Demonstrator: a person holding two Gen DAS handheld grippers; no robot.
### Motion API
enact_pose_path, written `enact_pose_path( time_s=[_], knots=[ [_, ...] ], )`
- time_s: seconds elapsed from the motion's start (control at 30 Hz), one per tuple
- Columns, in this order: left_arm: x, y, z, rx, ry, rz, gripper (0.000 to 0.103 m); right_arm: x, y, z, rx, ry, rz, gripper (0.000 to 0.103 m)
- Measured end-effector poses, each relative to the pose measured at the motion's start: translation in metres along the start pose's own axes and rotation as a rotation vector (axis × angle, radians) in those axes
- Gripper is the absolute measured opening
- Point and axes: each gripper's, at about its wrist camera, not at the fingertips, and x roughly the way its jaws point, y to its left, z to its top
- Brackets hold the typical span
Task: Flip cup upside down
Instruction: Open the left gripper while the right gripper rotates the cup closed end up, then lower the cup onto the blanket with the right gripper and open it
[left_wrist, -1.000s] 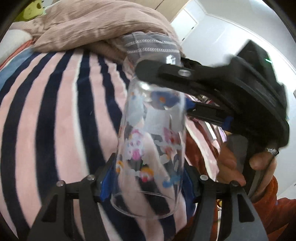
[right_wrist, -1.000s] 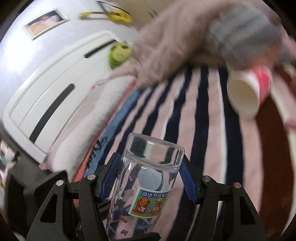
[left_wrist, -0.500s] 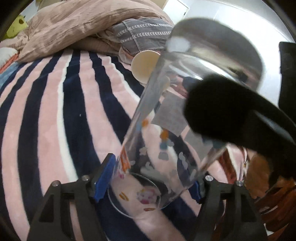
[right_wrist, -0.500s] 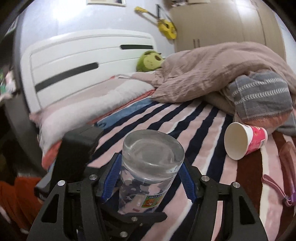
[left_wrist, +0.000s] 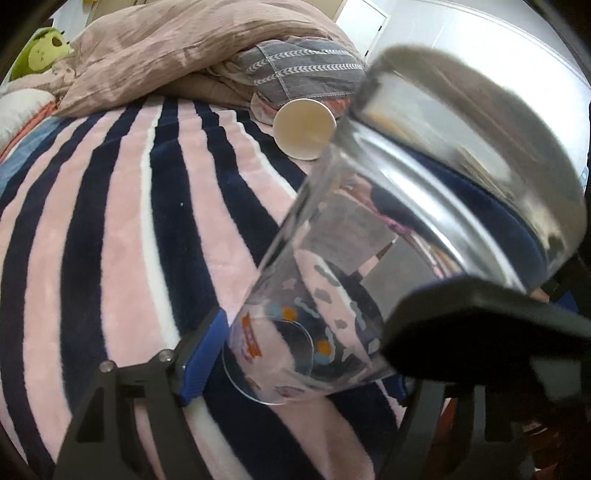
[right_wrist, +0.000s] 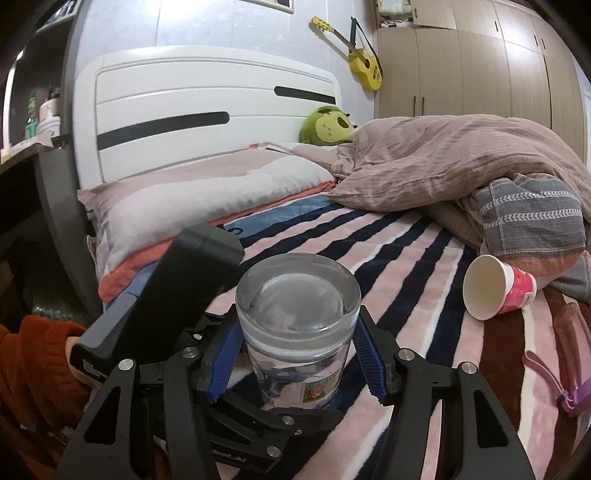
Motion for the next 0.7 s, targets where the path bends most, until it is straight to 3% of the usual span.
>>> enact_pose_path(
  time_s=[0.23, 0.3, 0.7],
  knots=[
    [-0.007, -0.008, -0.001, 0.010, -0.004, -0.015, 0.086, 0.000, -0.002, 0.005, 0.012, 0.020, 0.005, 0.059],
    [-0.020, -0.013, -0.002, 0.024, -0.004, -0.006, 0.087, -0.002, -0.003, 0.007, 0.018, 0.014, 0.004, 0.065],
    [-0.059, -0.035, 0.003, 0.090, -0.065, 0.040, 0.089, -0.020, -0.007, 0.019, 0.053, -0.025, 0.011, 0.072]
  ],
)
